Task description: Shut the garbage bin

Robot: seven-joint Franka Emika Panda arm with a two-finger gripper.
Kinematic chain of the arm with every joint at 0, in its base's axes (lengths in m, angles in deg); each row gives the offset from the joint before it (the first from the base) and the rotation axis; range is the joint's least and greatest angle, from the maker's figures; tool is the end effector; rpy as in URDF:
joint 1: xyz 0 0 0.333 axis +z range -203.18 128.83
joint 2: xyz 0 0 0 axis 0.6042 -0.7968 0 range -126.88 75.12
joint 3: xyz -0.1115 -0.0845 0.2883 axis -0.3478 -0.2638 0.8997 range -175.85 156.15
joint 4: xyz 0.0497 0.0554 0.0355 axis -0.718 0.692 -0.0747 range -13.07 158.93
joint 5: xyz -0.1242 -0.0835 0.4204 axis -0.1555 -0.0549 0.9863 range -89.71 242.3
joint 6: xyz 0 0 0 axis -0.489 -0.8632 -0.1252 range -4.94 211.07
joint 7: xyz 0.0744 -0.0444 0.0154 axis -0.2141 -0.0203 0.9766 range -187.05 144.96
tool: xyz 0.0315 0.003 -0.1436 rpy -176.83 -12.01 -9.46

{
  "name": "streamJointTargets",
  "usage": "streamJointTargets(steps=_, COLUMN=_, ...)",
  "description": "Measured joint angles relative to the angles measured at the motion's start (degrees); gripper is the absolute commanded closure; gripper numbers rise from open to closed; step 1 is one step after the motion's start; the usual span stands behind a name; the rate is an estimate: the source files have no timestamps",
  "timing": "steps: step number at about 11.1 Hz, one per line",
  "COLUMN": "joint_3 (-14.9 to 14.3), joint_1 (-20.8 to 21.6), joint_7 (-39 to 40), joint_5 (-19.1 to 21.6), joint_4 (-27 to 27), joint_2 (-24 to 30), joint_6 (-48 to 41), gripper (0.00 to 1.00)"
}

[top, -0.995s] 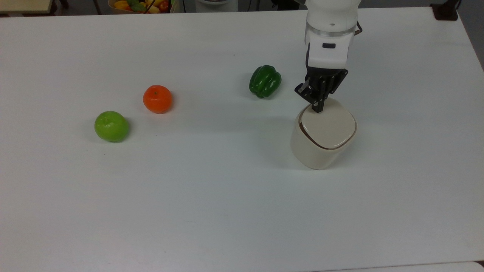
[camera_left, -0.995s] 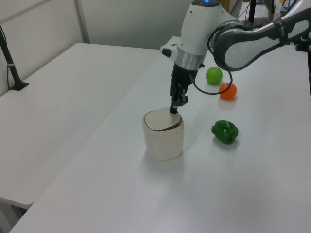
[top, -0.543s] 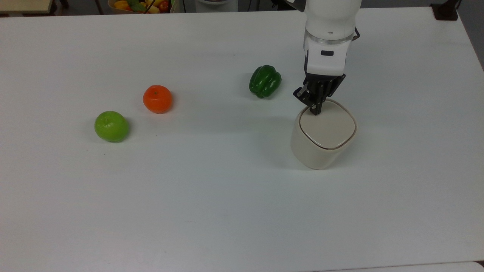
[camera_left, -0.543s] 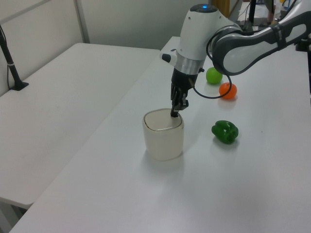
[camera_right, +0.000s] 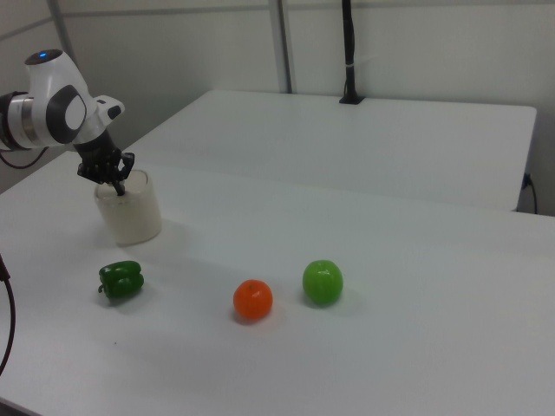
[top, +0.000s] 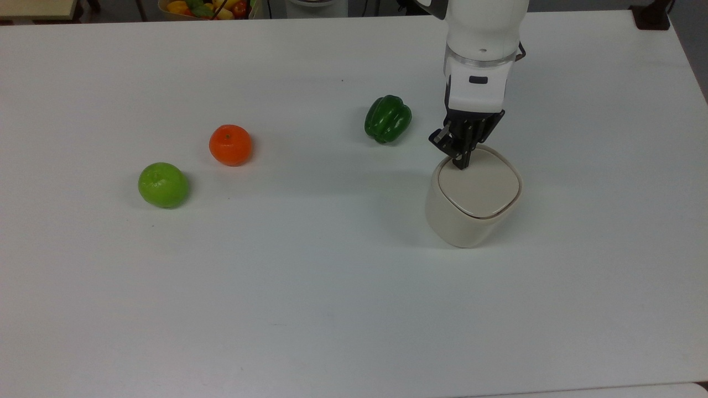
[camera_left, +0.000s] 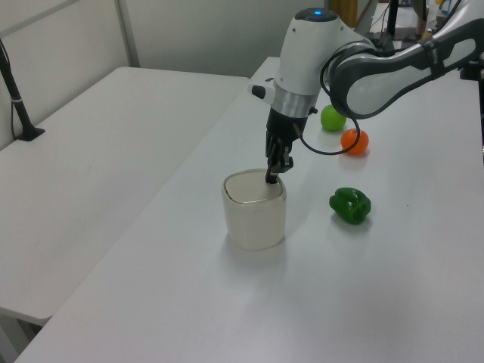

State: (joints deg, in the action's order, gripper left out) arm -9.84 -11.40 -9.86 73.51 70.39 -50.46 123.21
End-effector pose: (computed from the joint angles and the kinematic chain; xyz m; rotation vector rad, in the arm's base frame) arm 0.6938 0.3318 0.3832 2.9330 1.0201 0.4167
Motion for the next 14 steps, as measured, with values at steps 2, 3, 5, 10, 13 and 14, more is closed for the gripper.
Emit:
streamJointTargets(steps=2, joint_3=0.00, joint_1=0.00, joint_7=0.00, joint_5=0.00, joint_4=0.00, joint_2=0.00, joint_6=0.00, gripper=1.00)
streamJointTargets(steps=3, joint_3=0.00, joint_1=0.00, joint_7=0.00, joint_5=0.00, joint_4=0.00, joint_2=0.00, joint_6=0.00, gripper=1.00)
streamJointTargets(steps=5, joint_3=0.01, joint_1=0.01, joint_7=0.00, joint_5=0.00, joint_4=-0.07, joint_2=0.00, joint_6=0.00, gripper=1.00)
streamJointTargets(steps=10, joint_3=-0.19, joint_1=-1.17, joint_7=-0.78, joint_5=0.07, joint_4=-1.68, joint_2=3.64, joint_6=-7.32, gripper=1.00)
streamJointTargets(steps=13, joint_3=-0.43, joint_1=-5.91, joint_7=-4.02, joint_5=0.07, joint_4=-1.78, joint_2=9.16, joint_6=-17.42, gripper=1.00)
streamJointTargets(steps=14, joint_3=-0.51, joint_1=-8.11, joint_7=-5.38, joint_5=0.05, joint_4=-1.77, joint_2=10.66, joint_6=-21.22, gripper=1.00)
